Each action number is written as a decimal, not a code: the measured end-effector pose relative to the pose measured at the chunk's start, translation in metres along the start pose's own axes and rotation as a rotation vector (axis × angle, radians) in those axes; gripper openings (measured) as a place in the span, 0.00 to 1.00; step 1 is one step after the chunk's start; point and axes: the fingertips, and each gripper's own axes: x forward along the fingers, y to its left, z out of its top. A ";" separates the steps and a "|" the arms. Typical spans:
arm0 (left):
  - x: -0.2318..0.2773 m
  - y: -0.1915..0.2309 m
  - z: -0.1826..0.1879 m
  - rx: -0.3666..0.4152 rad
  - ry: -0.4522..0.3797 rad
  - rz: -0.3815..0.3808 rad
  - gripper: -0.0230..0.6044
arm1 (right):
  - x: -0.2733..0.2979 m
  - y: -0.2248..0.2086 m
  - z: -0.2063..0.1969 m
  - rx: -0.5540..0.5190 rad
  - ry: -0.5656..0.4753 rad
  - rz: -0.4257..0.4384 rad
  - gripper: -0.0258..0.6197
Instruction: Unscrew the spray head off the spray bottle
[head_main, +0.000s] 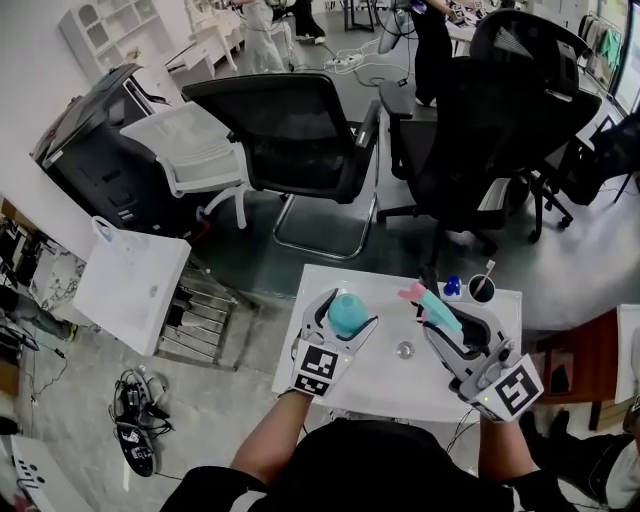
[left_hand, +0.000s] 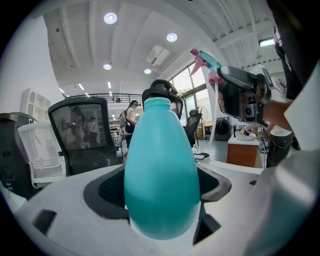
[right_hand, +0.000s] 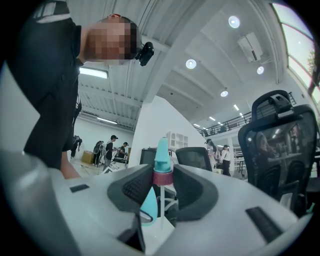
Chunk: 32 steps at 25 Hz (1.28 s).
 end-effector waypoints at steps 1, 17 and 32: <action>0.000 0.001 0.006 0.001 -0.015 0.007 0.67 | 0.000 0.001 -0.004 0.005 0.005 -0.007 0.25; -0.007 0.005 0.047 0.029 -0.086 0.043 0.67 | -0.028 -0.025 -0.082 0.079 0.119 -0.226 0.25; -0.014 0.001 0.024 -0.017 -0.055 0.097 0.67 | -0.070 -0.067 -0.108 0.076 0.220 -0.549 0.25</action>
